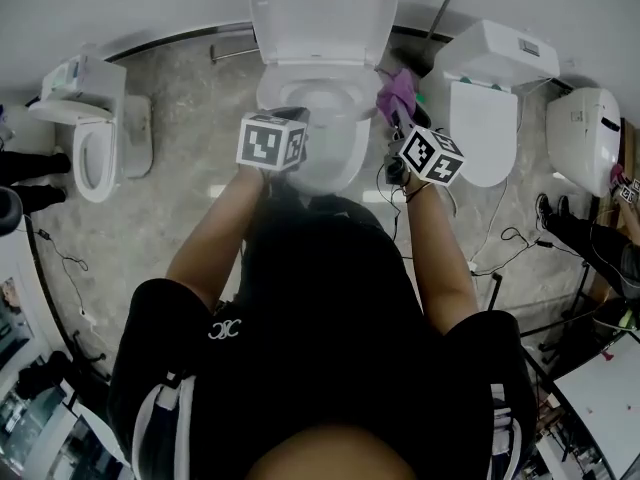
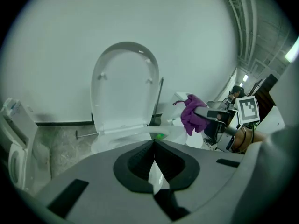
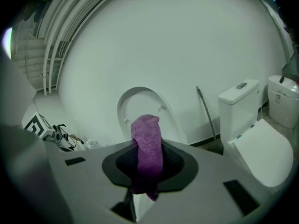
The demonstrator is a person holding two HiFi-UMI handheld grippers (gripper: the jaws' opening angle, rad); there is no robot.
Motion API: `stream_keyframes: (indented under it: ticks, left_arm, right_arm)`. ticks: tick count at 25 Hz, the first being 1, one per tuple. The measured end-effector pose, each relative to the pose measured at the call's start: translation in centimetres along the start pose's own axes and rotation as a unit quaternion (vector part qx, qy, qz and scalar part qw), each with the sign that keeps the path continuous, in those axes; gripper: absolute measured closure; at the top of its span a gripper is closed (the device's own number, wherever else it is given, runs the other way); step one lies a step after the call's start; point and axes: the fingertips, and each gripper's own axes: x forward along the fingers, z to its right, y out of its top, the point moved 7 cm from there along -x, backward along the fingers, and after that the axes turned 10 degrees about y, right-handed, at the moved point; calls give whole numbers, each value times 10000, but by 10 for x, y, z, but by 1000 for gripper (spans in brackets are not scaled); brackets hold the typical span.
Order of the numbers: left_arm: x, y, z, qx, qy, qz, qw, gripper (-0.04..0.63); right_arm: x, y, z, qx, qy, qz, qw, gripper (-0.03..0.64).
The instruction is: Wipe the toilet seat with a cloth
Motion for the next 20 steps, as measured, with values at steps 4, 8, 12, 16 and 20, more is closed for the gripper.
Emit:
stream_keyframes:
  ticks: [4,8,12,16,20]
  left_arm:
    - [9,-45,5,-332,-256,-645,9970,586]
    - [33,-109,7,-692,-418,-1459,9860,586]
    - [75,-177,8,-1168,-517,-1968,9721,586]
    - [125,-229,-14,-1835,-372,-2040,9609,586]
    - [169,-267,-26,-2125,-320,-2265,9500,586]
  right_arm:
    - [1,-22,13,123,-65,-222,9997,537]
    - [9,-45,24,155,-193,-536,9983,537]
    - [24,-69,33,197,-229,-892,9956,537]
    - [46,-94,41,134,-110,-1211,9925,537]
    - [67,-123,62,-46,-60,-1523,9883,537]
